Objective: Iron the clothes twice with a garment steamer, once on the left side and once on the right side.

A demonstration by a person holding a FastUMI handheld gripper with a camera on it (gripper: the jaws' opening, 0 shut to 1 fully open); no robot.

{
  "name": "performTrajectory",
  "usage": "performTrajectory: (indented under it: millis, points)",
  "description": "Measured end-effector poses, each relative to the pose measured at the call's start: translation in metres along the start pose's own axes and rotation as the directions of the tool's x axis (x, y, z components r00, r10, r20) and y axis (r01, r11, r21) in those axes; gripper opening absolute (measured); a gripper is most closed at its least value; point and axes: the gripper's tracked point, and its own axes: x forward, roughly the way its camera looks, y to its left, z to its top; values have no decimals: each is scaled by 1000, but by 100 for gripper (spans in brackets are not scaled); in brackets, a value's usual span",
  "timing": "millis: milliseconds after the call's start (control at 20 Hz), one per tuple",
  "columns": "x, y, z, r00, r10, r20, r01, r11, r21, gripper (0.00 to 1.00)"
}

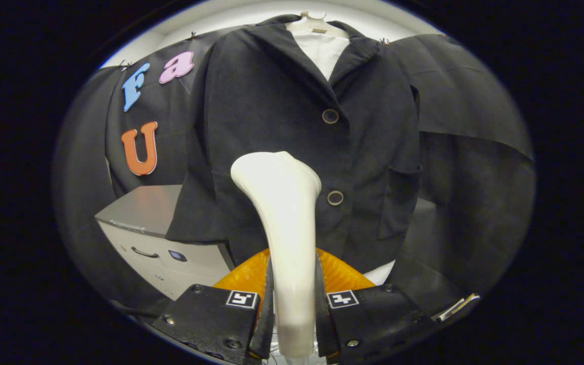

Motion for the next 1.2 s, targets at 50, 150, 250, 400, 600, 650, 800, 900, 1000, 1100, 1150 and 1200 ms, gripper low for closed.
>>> performTrajectory:
  millis: [50,150,250,400,600,650,800,900,1000,1100,1150,1200]
  points:
    - [3,1,-5,1000,-1,-6,1,1000,-7,37]
    - [4,3,-15,1000,-5,-19,5,1000,-12,37]
    - [5,4,-22,999,-6,-33,6,1000,-3,37]
    - [-1,2,-24,999,-6,-41,7,1000,23,37]
    - [-27,-14,-15,1000,-24,-6,24,998,55,37]
    - [-35,-20,-12,1000,-31,1,30,998,62,37]
    - [-64,-46,-2,998,-57,30,54,994,96,37]
    - [-81,-64,8,996,-77,53,70,991,114,37]
    - [-98,-83,21,992,-96,76,85,987,137,37]
    - [-113,-104,38,988,-117,102,100,983,156,37]
    - [-119,-111,47,986,-123,115,103,981,166,37]
    - [-124,-120,58,983,-131,130,107,979,173,37]
